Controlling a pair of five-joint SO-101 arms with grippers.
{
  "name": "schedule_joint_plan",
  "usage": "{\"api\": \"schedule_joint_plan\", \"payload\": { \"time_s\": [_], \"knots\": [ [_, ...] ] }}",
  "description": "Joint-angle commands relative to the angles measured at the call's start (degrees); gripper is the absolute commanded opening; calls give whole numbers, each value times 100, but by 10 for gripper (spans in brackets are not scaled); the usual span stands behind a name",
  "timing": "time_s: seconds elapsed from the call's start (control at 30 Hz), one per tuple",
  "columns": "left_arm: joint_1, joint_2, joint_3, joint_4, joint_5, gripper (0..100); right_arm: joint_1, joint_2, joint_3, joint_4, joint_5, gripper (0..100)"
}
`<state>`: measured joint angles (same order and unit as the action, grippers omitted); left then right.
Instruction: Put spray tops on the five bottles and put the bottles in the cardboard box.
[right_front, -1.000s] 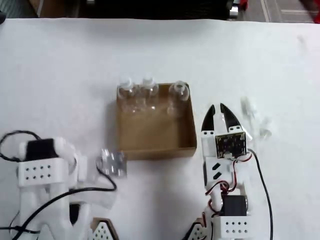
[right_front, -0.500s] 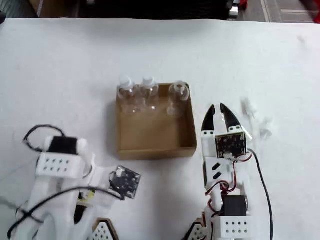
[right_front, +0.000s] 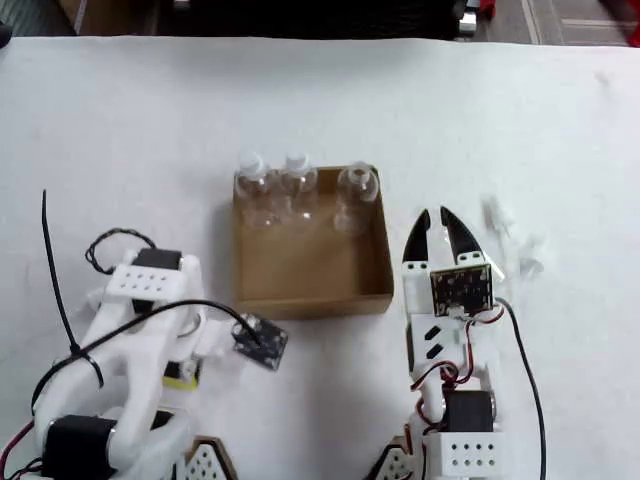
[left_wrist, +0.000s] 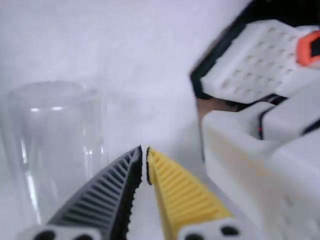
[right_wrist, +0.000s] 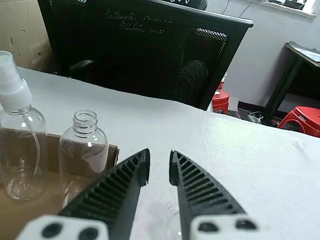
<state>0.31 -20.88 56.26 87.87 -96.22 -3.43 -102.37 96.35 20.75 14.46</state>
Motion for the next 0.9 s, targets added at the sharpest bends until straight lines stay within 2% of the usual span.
{"api": "schedule_joint_plan", "payload": {
  "time_s": [0.0,0.2,0.37,0.57,0.7,0.8,0.87],
  "knots": [
    [40,13,-281,-721,818,24,22,-75,53,13,97,56],
    [-84,13,-281,-1653,1670,24,22,-75,53,13,97,56],
    [-400,4,-387,-1899,1758,24,22,-75,53,13,97,56],
    [-1051,4,-923,-1829,1785,24,22,-75,53,13,97,56],
    [-1604,-347,-1644,-1125,1785,24,22,-75,53,4,97,56],
    [-1684,-1051,-1943,-668,2224,24,22,-75,53,-4,97,56],
    [-1666,-1666,-1908,-703,2716,24,22,-75,53,-13,97,56]
  ]
}}
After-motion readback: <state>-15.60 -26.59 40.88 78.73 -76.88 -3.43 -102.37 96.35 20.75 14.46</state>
